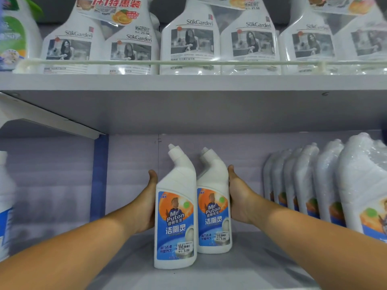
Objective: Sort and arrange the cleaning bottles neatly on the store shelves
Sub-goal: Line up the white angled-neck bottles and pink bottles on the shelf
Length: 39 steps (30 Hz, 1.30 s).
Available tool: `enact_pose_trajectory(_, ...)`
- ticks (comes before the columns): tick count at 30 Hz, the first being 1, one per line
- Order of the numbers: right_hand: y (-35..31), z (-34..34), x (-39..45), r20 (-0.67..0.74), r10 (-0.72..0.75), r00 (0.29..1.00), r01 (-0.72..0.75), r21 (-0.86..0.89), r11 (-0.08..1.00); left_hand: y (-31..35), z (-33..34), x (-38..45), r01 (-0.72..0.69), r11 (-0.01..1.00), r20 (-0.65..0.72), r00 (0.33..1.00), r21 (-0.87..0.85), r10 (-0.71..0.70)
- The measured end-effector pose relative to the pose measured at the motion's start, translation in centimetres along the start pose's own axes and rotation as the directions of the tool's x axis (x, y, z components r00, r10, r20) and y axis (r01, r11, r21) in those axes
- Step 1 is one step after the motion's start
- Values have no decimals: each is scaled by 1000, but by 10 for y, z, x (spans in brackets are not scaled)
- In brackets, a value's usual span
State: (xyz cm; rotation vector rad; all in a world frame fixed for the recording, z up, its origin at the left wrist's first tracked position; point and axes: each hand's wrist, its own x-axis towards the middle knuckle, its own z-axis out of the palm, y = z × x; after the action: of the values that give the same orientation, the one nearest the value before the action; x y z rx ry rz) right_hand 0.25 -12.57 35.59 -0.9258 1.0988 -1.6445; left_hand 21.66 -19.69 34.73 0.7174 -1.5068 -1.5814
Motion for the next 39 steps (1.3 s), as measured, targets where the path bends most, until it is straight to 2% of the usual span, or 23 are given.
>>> enact_pose_trajectory(8, 0, -1, -2, -24, 16, 1000, -17, -28, 999, 0, 4, -4, 7, 1000, -33, 999, -4, -7)
enact_pose_trajectory(14, -1, -2, -3, -27, 4, 1000, -5, -58, 998, 9, 5, -20, 3, 998, -74, 997, 60, 1)
enact_pose_trajectory(17, -4, -8, -18, -69, -116, 991, 97, -242, 965, 8, -3, -31, -82, 983, -128, 986, 163, 103)
enact_pose_trajectory(20, -1, -19, -37, -58, -239, 969, 189, -447, 874, 8, -4, -51, -168, 911, -213, 941, 378, 262)
enact_pose_trajectory(22, 5, -24, -44, -35, -250, 968, 184, -580, 794, 6, -6, -64, -222, 853, -151, 933, 473, 327)
enact_pose_trajectory(24, 8, -22, -47, -46, -235, 971, 149, -654, 742, 6, -8, -72, -230, 829, -111, 938, 510, 328)
enact_pose_trajectory(32, 2, -16, -54, -110, -203, 973, 57, -740, 671, 4, -9, -74, -177, 816, -88, 959, 550, 268)
enact_pose_trajectory(34, 1, -15, -69, -119, -202, 972, 54, -726, 686, 1, -8, -82, -166, 818, -101, 959, 551, 263)
enact_pose_trajectory(37, -2, -24, -100, -85, -225, 971, 101, -705, 702, -2, 1, -102, -145, 834, -164, 949, 533, 270)
enact_pose_trajectory(39, -4, -36, -130, -15, -253, 967, 170, -704, 689, -3, 12, -120, -164, 814, -222, 915, 558, 337)
